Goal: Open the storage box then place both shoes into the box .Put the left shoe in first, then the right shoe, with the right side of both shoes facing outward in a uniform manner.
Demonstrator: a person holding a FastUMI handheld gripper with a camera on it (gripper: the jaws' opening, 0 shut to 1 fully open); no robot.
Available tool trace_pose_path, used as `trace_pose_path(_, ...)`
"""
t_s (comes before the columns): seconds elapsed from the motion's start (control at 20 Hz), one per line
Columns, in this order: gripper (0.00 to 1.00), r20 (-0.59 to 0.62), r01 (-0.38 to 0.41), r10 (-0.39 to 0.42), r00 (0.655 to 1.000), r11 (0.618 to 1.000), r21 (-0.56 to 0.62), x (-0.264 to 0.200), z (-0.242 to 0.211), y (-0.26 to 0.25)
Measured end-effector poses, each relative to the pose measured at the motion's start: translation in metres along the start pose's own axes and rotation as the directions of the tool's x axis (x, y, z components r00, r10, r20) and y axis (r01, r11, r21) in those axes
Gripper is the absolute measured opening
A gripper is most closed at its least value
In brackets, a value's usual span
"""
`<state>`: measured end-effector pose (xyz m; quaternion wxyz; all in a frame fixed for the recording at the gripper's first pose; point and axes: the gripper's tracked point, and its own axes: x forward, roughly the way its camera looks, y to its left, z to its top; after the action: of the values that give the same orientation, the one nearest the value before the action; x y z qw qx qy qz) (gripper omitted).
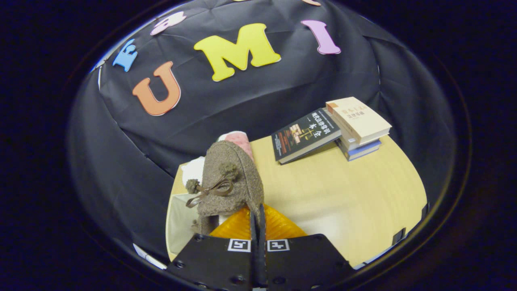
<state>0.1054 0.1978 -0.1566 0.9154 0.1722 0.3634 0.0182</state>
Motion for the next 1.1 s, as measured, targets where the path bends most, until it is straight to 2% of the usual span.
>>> trace_pose_path(0.25, 0.0, -0.033, 0.016, -0.014, 0.999, 0.999, 0.036, 0.025, -0.047, 0.08)
trace_pose_path(0.4, 0.0, -0.069, 0.058, -0.057, 0.996, 0.998, 0.026, 0.043, -0.079, 0.099)
trace_pose_path(0.7, 0.0, -0.082, 0.167, -0.175, 0.981, 0.981, -0.097, 0.077, -0.117, 0.098)
trace_pose_path(0.9, 0.0, -0.084, 0.24, -0.251, 0.964, 0.963, -0.122, 0.085, -0.129, 0.086)
trace_pose_path(1.05, 0.02, -0.096, 0.25, -0.261, 0.96, 0.961, -0.116, 0.091, -0.139, 0.088)
trace_pose_path(1.1, 0.08, -0.098, 0.24, -0.252, 0.963, 0.963, -0.121, 0.092, -0.139, 0.092)
